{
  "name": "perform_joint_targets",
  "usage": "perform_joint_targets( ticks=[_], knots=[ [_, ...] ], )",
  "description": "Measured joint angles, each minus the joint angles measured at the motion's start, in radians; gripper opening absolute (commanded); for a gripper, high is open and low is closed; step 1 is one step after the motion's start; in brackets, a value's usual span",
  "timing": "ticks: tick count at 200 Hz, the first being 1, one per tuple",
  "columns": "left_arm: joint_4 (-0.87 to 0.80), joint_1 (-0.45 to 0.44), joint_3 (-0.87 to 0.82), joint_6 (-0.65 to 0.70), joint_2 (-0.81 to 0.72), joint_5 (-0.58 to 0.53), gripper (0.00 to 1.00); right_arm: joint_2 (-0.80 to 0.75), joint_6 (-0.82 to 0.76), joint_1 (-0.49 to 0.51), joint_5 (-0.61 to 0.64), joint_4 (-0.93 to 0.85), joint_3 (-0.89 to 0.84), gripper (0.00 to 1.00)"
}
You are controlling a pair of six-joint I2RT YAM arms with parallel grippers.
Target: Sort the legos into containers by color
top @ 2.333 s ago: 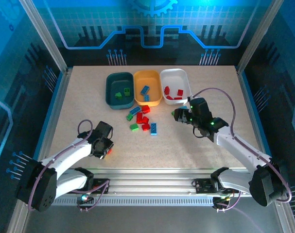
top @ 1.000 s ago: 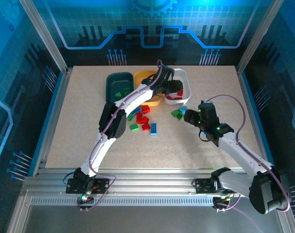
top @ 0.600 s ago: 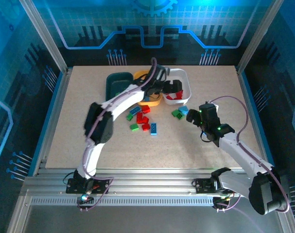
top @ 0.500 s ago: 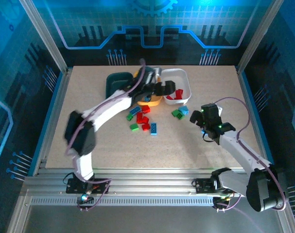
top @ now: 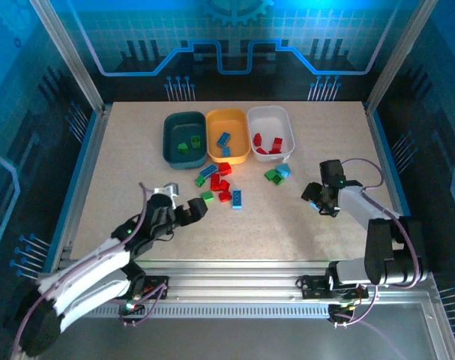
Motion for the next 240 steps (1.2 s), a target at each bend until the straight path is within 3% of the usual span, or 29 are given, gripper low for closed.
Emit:
perform_joint_targets(
  ticks=[10, 34, 49, 67, 115, 160, 208, 240],
  knots=[
    [-0.033, 0.0, -0.016, -0.018, -0.109, -0.023, 0.99, 0.021, 0.003, 0.0, -0.004, 0.0, 0.007, 0.71],
    [-0.092, 0.0, -0.043, -0.053, -0.318, -0.064, 0.99, 0.033, -0.006, 0.0, -0.004, 0.005, 0.009, 0.54],
    [-0.133, 0.0, -0.063, -0.07, -0.396, -0.086, 0.99, 0.034, 0.0, 0.0, -0.003, 0.009, 0.01, 0.45],
    [-0.202, 0.0, -0.07, -0.085, -0.433, -0.116, 0.99, 0.034, -0.006, 0.0, -0.003, 0.011, 0.014, 0.41],
    [-0.383, 0.003, -0.066, -0.147, -0.431, -0.24, 0.99, 0.009, -0.018, 0.008, 0.003, 0.019, 0.015, 0.39],
    [-0.435, 0.004, -0.064, -0.174, -0.426, -0.274, 0.99, 0.006, -0.022, 0.032, 0.004, 0.034, 0.016, 0.39],
    [-0.463, 0.056, -0.044, -0.212, -0.35, -0.305, 0.99, -0.027, -0.05, 0.25, 0.023, 0.038, 0.2, 0.4],
    [-0.401, 0.188, -0.045, -0.227, -0.153, -0.167, 0.99, 0.134, -0.105, 0.361, -0.014, 0.114, 0.454, 0.39]
  ],
)
